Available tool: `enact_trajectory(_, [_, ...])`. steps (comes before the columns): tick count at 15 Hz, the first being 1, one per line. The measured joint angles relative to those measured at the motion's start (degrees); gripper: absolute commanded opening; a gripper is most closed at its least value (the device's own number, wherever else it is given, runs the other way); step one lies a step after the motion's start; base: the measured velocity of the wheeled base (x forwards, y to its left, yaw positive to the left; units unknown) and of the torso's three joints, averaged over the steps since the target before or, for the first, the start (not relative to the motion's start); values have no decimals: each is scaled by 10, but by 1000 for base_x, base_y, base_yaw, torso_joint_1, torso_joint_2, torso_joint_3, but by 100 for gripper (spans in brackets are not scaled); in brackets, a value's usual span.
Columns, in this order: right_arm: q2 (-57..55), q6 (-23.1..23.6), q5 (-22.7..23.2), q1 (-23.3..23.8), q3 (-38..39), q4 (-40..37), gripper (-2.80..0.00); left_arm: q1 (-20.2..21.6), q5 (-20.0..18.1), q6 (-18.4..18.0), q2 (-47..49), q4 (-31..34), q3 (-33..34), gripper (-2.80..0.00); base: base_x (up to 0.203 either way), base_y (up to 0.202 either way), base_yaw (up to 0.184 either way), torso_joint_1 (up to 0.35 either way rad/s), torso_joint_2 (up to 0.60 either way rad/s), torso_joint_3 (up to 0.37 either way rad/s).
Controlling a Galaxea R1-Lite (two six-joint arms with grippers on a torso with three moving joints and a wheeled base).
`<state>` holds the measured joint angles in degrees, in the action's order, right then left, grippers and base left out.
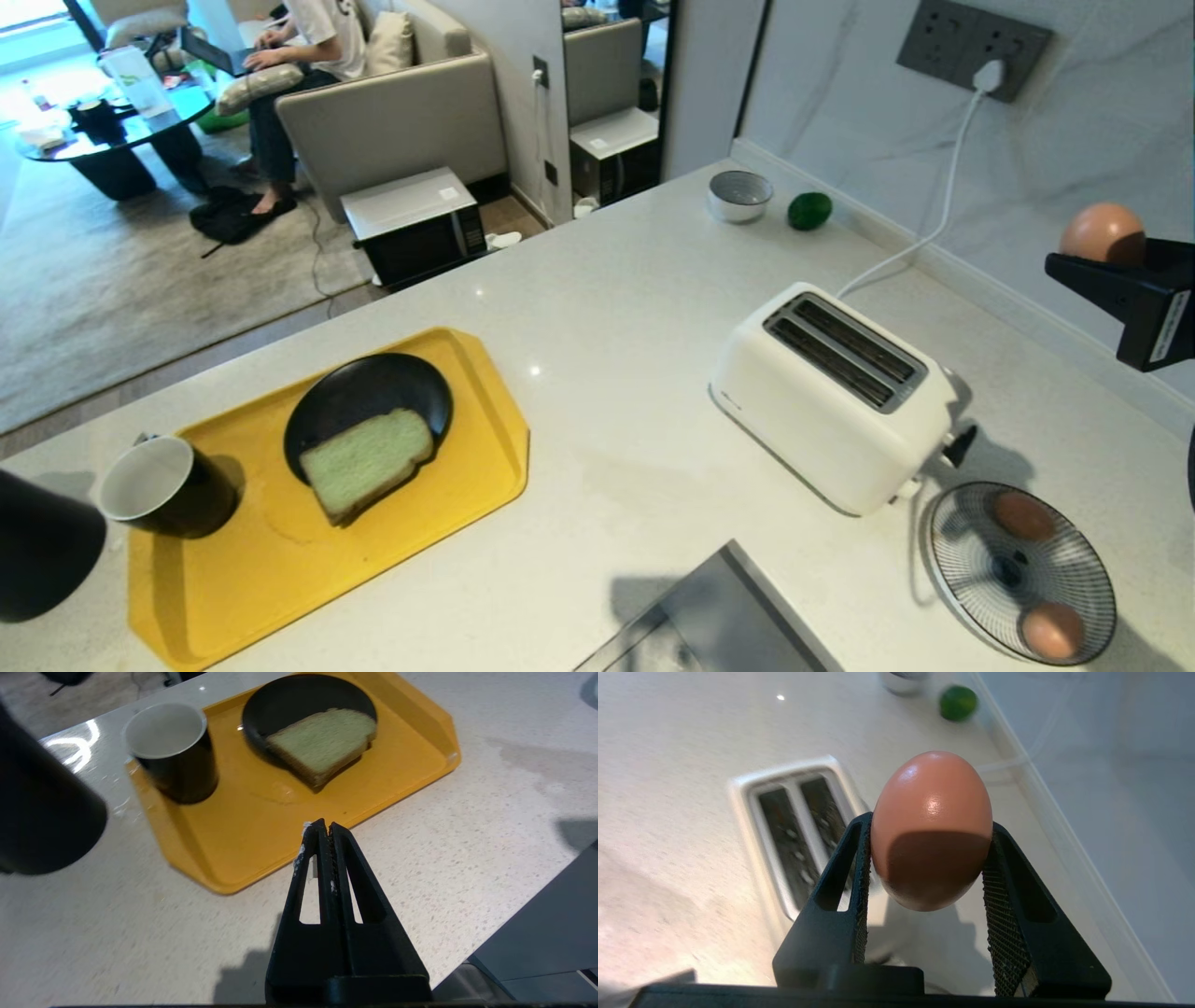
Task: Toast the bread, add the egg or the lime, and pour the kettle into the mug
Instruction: Put the egg in the bowl
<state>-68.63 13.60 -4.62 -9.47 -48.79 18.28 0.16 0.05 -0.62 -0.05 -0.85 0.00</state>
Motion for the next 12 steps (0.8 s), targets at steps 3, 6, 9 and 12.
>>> enact_trajectory(3, [0, 0, 0, 0, -1, 2, -280, 0, 0, 0, 0, 0, 0, -280, 0, -11, 176, 7, 2, 1])
enact_trajectory(6, [1, 0, 4, 0, -1, 2, -280, 0, 0, 0, 0, 0, 0, -280, 0, -8, 171, 3, 1, 5])
enact_trajectory(9, [0, 1, 5, -3, -7, 2, -280, 0, 0, 0, 0, 0, 0, -280, 0, -8, 177, 6, 0, -1])
enact_trajectory(12, [-1, 3, 7, -5, -10, 1, -280, 0, 0, 0, 0, 0, 0, -280, -1, -9, 172, 0, 9, 2])
